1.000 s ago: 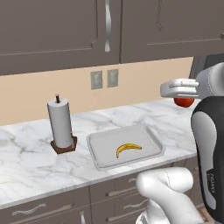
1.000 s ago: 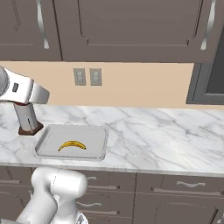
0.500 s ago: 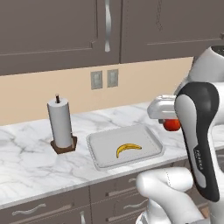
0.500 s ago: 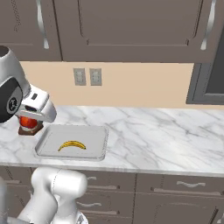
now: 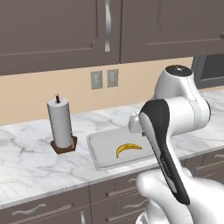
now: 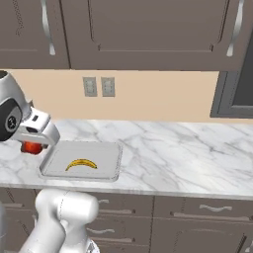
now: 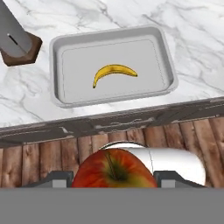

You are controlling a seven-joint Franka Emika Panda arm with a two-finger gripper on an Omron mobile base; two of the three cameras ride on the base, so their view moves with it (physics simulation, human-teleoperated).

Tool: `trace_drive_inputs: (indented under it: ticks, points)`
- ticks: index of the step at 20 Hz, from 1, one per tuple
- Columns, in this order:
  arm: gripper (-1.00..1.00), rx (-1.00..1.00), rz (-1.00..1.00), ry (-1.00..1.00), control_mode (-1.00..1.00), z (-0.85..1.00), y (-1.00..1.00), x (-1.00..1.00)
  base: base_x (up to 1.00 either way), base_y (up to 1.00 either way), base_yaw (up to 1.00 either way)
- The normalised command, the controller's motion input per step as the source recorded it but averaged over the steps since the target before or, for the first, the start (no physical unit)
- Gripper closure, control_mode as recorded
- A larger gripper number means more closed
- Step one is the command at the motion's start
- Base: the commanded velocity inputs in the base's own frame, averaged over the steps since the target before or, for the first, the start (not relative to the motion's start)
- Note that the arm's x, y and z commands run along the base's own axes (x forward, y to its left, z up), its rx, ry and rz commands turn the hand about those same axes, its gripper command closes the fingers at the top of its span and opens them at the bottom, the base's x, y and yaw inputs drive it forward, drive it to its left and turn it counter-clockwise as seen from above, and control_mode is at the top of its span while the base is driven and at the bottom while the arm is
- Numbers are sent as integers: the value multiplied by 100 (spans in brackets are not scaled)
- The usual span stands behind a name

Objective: Pick the apple and banana from the fridge and place them inside the tupperware on the counter.

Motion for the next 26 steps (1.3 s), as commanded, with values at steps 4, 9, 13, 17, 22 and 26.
trace_drive_inputs:
  ticks: [4, 9, 13, 17, 22, 26]
  points:
    - [100, 0, 0, 8, -100, -46, 20, 67, 0, 0, 0]
    - [100, 0, 0, 13, -100, -42, 17, 73, 0, 0, 0]
    - [100, 0, 0, 13, -100, -44, 16, 66, 0, 0, 0]
    - [100, 0, 0, 10, -100, -47, 16, 62, 0, 0, 0]
    - [100, 0, 0, 14, -100, -49, 15, 61, 0, 0, 0]
    - [100, 0, 0, 12, -100, -50, 14, 57, 0, 0, 0]
